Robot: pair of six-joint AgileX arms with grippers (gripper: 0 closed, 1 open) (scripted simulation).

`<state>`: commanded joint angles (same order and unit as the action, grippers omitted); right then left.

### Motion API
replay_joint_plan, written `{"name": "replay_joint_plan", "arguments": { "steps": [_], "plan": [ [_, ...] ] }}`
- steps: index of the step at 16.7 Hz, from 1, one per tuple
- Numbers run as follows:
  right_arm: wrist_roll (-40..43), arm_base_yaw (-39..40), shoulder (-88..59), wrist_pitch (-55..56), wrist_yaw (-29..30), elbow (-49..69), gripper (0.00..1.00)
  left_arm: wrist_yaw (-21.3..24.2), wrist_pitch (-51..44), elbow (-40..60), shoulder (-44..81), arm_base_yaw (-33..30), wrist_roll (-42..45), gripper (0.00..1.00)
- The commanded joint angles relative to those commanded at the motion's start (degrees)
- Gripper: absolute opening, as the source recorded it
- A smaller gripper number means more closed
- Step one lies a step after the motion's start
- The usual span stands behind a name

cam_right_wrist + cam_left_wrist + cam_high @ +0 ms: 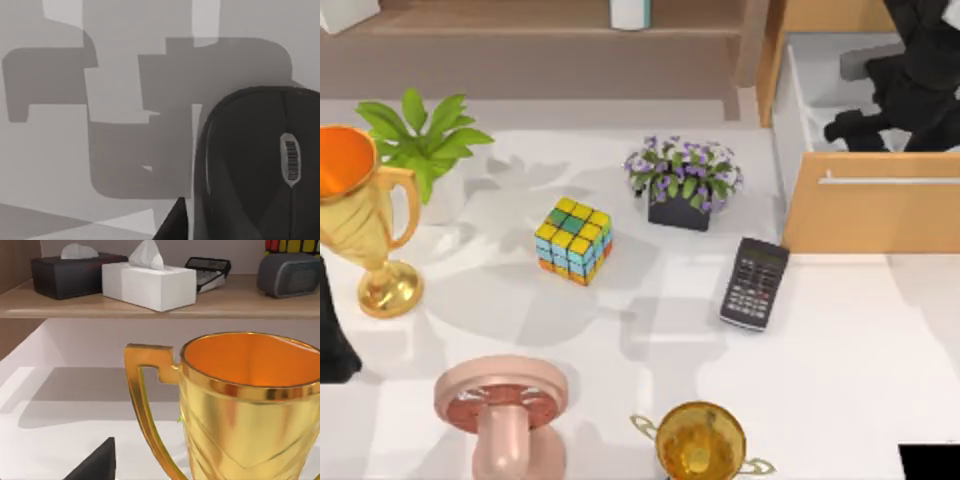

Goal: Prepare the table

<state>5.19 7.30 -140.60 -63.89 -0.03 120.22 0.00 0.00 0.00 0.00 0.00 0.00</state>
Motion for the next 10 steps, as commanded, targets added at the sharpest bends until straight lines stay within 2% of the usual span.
{"name": "replay_joint_plan", "arguments": {
  "steps": [5, 10],
  "plan": [
    [0.00, 0.00, 0.00, 0.00, 0.00, 0.00, 0.02, 0.00, 0.00, 0.00, 0.00, 0.00, 0.00, 1.00],
    [0.00, 0.00, 0.00, 0.00, 0.00, 0.00, 0.00, 0.00, 0.00, 0.00, 0.00, 0.00, 0.00, 1.00]
  ]
}}
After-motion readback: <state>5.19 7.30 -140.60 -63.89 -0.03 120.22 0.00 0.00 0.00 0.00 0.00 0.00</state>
